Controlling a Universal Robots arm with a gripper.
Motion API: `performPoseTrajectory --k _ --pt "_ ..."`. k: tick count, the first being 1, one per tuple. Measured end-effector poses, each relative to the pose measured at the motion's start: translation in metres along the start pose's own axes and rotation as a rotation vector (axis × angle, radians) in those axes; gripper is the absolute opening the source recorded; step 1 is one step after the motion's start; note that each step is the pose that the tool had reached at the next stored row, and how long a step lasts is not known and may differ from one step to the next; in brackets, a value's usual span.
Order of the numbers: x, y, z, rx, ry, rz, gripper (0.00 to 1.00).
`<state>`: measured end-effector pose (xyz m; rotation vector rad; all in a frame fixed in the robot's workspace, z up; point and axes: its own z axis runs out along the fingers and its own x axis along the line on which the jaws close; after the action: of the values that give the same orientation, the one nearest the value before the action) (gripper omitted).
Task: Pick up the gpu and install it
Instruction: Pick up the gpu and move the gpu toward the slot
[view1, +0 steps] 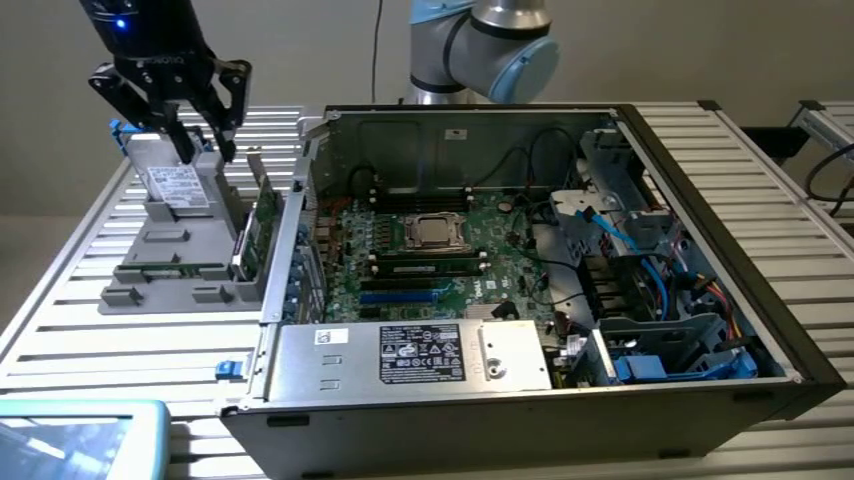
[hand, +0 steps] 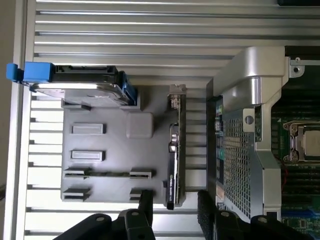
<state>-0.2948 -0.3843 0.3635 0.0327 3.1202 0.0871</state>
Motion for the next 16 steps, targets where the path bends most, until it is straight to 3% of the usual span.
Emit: performPoseTrajectory --k 6,10,12,16 --pt "0.001 -0.0005 0.0098 0.0 -0.0042 0.075 0.49" --pt "0.007 -0.001 0.0165 -0.0016 -0.0045 0.082 0.49" --pt "0.009 -0.0012 0.0189 -0.0074 -0.0045 0.084 0.49" --pt "0.009 -0.0014 0.0228 -0.0291 -0.0045 0.089 0.49"
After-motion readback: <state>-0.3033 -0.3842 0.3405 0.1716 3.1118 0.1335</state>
